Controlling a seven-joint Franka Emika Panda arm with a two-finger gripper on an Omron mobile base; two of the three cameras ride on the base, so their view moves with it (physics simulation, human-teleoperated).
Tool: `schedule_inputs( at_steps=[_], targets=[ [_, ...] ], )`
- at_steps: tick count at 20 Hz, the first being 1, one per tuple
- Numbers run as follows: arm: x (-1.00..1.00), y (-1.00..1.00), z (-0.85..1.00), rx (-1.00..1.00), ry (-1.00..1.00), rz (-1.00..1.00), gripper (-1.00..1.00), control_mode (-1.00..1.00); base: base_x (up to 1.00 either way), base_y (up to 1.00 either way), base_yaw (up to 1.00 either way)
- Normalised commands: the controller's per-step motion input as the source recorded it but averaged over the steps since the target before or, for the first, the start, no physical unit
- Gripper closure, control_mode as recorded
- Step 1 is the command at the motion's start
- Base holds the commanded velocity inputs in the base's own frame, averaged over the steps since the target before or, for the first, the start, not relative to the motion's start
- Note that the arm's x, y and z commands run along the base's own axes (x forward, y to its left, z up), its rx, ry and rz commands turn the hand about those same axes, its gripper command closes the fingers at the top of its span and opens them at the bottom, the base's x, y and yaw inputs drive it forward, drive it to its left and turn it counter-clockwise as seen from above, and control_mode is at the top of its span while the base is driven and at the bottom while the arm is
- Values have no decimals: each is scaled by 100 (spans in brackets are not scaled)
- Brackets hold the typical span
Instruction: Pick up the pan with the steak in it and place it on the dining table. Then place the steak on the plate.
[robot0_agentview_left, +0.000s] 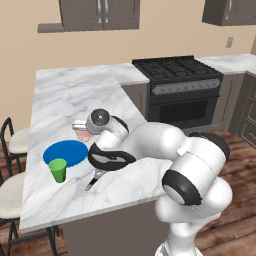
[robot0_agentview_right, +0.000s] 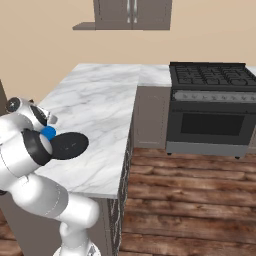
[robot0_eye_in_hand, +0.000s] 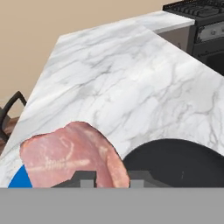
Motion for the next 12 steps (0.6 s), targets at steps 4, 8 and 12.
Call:
schedule_inputs(
  at_steps=[4,8,12],
  targets=[
    [0,5,2,2,-2,0,100,-100,0,0,0],
    [0,3,-1,7,0,0,100,-100,0,0,0],
    [0,1,-9,17,2,0,100,-100,0,0,0]
  ],
)
